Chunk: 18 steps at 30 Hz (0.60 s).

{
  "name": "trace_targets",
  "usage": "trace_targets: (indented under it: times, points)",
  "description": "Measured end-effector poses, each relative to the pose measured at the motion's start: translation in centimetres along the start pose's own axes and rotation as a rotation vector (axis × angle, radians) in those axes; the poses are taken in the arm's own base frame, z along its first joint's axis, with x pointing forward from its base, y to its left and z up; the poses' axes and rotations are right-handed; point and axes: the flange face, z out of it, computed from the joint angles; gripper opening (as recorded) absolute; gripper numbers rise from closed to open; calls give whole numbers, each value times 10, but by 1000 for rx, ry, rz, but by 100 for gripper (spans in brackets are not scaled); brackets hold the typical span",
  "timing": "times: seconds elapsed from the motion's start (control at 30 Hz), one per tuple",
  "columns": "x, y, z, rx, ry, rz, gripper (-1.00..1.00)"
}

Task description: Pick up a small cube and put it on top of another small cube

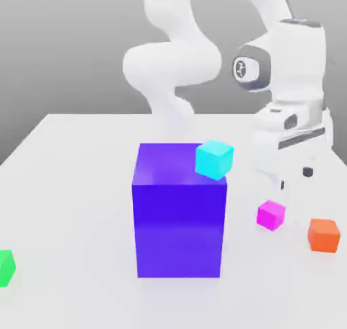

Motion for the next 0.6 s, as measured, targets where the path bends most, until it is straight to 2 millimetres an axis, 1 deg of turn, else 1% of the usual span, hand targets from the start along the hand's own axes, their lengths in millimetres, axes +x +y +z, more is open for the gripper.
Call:
trace_targets:
  times: [0.03,0.07,0.17,0.27,0.6]
  points:
    - [-10,-1,12,-4,-28,-18,0]
    - [-16,-2,19,-4,-48,-28,0]
    - [-25,-6,30,3,-89,-41,0]
    - [-27,-7,38,11,-118,-40,0]
    - [-30,-4,66,4,-160,-23,0]
